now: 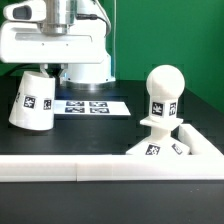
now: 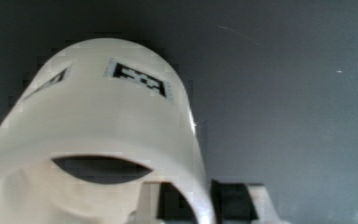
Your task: Assemble lamp
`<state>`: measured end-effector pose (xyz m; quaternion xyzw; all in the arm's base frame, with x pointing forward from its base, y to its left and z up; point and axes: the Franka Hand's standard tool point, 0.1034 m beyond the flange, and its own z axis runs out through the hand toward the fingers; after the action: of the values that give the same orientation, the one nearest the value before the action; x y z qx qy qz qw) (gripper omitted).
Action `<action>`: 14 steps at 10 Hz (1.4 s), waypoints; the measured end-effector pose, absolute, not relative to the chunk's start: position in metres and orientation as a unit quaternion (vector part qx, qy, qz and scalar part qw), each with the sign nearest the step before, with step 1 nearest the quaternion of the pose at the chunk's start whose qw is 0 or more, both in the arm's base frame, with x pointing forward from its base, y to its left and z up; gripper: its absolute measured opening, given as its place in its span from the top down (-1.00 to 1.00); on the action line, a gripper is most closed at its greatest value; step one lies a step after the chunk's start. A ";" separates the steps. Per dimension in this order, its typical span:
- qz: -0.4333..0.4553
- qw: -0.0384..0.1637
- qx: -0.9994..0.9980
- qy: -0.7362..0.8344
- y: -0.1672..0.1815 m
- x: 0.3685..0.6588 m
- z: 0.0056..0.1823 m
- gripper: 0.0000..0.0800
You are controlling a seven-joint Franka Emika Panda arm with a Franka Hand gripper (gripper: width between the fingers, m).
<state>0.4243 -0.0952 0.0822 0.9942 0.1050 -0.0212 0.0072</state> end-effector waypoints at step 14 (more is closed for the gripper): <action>-0.065 -0.109 0.991 -0.029 -0.006 0.528 0.189 0.89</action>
Offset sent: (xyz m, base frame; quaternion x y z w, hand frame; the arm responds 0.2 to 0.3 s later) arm 0.0441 0.0500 0.0539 0.0645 -0.0212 0.0616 0.9958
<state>0.5278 -0.0061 0.1888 0.9914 -0.0294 -0.0651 -0.1095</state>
